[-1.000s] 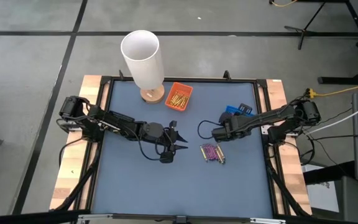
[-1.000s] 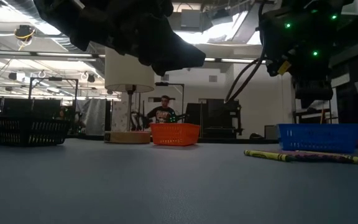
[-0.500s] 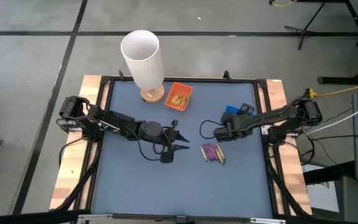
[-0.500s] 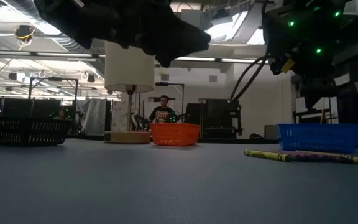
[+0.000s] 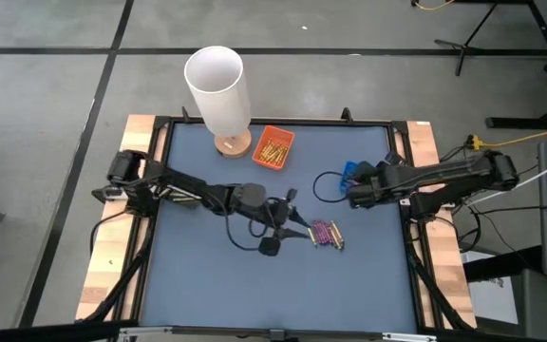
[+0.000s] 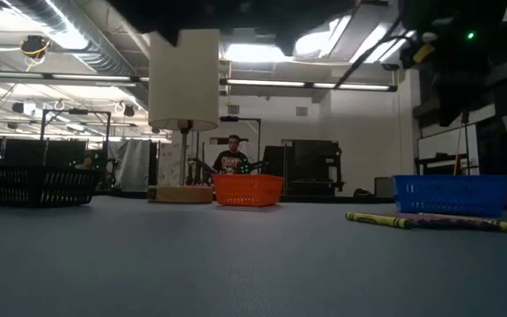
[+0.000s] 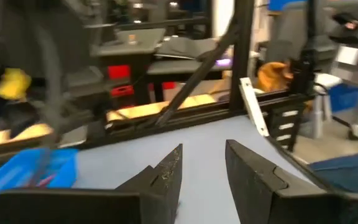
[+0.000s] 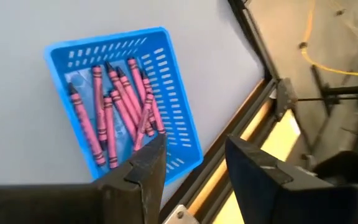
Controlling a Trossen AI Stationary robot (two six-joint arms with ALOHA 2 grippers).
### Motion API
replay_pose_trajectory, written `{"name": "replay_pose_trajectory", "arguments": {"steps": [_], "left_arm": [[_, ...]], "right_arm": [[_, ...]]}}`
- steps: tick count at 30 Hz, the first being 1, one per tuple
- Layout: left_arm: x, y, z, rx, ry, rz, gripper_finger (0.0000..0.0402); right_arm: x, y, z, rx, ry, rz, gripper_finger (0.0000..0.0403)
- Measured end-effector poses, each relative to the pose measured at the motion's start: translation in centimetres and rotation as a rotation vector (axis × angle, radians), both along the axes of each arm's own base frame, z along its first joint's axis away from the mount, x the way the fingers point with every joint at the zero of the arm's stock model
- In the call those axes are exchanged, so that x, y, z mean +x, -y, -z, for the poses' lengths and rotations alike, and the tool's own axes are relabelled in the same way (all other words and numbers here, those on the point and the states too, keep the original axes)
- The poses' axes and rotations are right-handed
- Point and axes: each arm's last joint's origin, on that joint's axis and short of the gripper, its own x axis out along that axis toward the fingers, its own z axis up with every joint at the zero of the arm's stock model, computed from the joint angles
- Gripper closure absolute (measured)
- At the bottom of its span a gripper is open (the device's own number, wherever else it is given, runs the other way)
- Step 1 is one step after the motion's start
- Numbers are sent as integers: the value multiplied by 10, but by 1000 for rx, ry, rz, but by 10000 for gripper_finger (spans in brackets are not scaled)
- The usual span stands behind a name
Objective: Sort crayons
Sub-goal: Put the green crayon into the black basket
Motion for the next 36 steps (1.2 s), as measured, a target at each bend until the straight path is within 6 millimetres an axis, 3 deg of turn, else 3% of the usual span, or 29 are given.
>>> {"name": "replay_pose_trajectory", "arguments": {"steps": [7,10,15,24,36], "left_arm": [[50,-1,8,40,-64,114,295],[69,-2,21,45,-103,159,295],[89,-1,59,51,-213,180,295],[91,-2,118,69,-390,180,295],[85,-7,129,246,-479,142,295]], "right_arm": [[-15,1,-15,54,126,3,239],[-19,1,-19,57,154,3,239],[-23,2,-23,66,177,3,239],[-22,1,-22,94,178,3,239],[-20,0,-22,99,195,3,239]]}}
